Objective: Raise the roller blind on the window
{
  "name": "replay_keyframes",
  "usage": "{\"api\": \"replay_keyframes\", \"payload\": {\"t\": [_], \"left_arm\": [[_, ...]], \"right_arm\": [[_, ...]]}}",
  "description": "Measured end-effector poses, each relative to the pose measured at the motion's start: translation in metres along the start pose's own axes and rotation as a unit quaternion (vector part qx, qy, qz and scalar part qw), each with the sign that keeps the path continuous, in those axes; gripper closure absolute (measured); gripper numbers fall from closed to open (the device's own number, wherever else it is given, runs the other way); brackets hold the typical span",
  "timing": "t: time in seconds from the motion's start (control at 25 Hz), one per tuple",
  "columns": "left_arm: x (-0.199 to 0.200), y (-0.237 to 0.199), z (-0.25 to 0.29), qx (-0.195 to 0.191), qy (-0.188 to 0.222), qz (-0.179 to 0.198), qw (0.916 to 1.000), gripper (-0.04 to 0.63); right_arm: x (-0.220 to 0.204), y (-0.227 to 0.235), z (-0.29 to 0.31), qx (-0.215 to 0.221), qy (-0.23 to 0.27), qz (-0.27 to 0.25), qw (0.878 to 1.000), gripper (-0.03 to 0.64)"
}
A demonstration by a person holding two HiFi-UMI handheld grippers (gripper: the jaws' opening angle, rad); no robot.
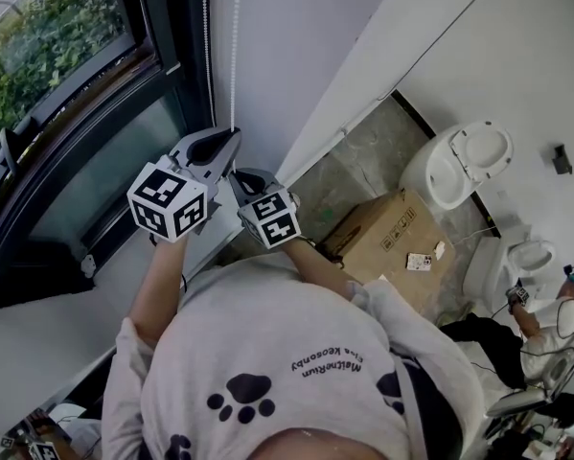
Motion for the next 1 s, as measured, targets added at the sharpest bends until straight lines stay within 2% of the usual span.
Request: {"api": "replay_keyframes", "payload": {"t": [0.2, 0.48, 0.56, 0.68, 1.0], "left_arm": [[-0.021, -0.003, 0.001, 0.004, -0.016, -0.012, 0.9998, 0.586], [-0.023, -0.003, 0.001, 0.003, -0.014, -0.018, 0.9997, 0.586], [-0.023, -0.003, 0.002, 0.002, -0.013, -0.019, 0.9997, 0.586], [-0.023, -0.003, 0.002, 0.0, -0.011, -0.019, 0.9997, 0.586], [-0.023, -0.001, 0.003, -0.003, -0.003, -0.023, 0.9997, 0.584]], "right_arm": [[-0.017, 0.0, 0.005, 0.007, -0.024, 0.01, 1.0, 0.606], [-0.011, -0.003, 0.001, 0.012, -0.029, -0.003, 1.0, 0.603], [-0.002, -0.004, -0.004, 0.01, -0.014, -0.012, 1.0, 0.594], [0.018, -0.006, -0.02, 0.006, 0.014, -0.023, 1.0, 0.542], [0.096, -0.011, -0.088, -0.025, 0.124, -0.049, 0.991, 0.543]]}}
Point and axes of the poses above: the fingertips, and each gripper's own axes: z forward along the fingers, y to its right, x out of its top, the point moved 5 cm from there along -z, backward along the fingers, and after that the axes turned 14 degrees about x, right-handed, at the moved point
